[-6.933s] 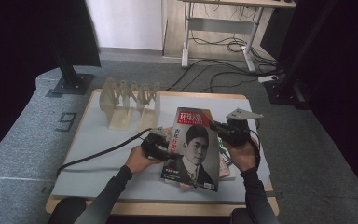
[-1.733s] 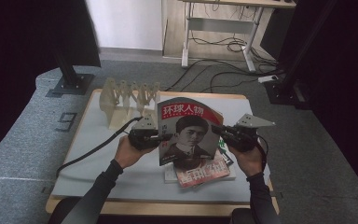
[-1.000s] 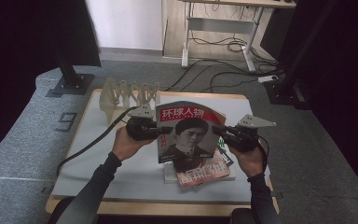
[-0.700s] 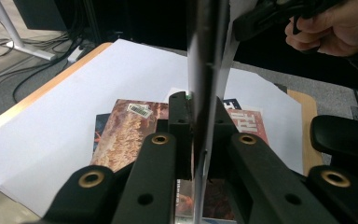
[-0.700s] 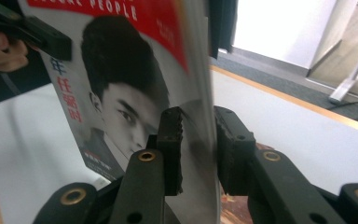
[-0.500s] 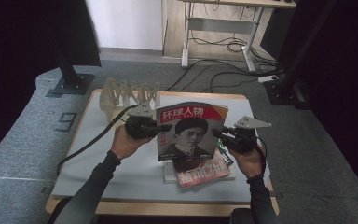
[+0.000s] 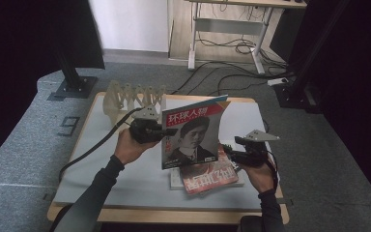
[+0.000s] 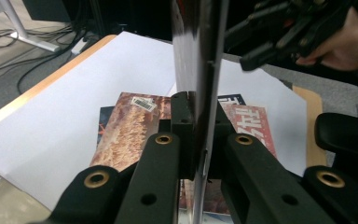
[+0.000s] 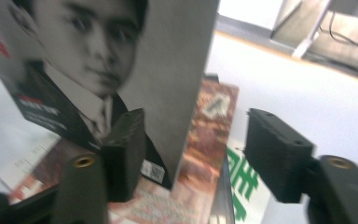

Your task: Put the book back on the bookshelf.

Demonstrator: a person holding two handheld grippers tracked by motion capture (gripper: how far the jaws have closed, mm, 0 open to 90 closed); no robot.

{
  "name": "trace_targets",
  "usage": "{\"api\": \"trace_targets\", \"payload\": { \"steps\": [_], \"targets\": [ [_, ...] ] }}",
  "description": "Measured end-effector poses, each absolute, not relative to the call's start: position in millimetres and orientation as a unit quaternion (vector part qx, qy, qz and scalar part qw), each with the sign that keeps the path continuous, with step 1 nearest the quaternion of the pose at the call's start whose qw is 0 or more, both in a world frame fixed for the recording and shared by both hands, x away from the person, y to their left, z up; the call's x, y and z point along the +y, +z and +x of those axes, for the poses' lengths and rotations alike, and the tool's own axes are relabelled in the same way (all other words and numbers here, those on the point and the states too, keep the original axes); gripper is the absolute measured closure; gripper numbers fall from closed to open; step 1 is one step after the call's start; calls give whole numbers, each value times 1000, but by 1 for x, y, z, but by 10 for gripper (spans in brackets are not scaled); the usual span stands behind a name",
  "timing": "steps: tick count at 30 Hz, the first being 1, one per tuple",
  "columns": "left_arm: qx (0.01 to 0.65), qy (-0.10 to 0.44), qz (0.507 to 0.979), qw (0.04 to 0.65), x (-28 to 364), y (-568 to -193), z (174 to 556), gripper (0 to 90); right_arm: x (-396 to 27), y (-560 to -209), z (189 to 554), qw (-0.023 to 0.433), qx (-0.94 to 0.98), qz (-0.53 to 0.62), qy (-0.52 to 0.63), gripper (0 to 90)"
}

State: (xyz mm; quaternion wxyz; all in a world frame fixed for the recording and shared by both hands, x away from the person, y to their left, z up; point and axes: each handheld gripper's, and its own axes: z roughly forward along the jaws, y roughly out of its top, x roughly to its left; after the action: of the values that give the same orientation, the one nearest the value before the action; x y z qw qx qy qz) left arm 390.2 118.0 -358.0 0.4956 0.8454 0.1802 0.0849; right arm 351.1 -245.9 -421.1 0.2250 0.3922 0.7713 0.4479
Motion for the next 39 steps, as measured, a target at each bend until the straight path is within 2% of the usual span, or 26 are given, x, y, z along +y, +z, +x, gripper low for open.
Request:
{"api": "trace_targets", "payload": {
  "steps": [6, 10, 15, 18, 20, 25, 39],
  "targets": [
    [183, 83, 844, 497, 117, -358, 391, 866, -251, -448, 352, 216, 774, 421, 420, 205],
    [184, 83, 844, 497, 117, -358, 391, 867, -255, -461, 352, 209, 771, 437, 413, 142],
    [183, 82, 844, 497, 118, -358, 391, 867, -259, -477, 352, 192, 764, 459, 411, 118],
    [182, 81, 844, 498, 118, -358, 391, 867, -260, -489, 351, 181, 760, 474, 406, 35],
    [183, 80, 843, 499, 118, -358, 391, 867, -261, -496, 351, 174, 757, 480, 408, 10],
    [187, 76, 843, 499, 119, -357, 393, 867, -260, -511, 350, 164, 758, 488, 401, 0],
    [201, 74, 842, 495, 129, -351, 394, 868, -264, -525, 349, 147, 747, 498, 415, 0]
  ]
}}
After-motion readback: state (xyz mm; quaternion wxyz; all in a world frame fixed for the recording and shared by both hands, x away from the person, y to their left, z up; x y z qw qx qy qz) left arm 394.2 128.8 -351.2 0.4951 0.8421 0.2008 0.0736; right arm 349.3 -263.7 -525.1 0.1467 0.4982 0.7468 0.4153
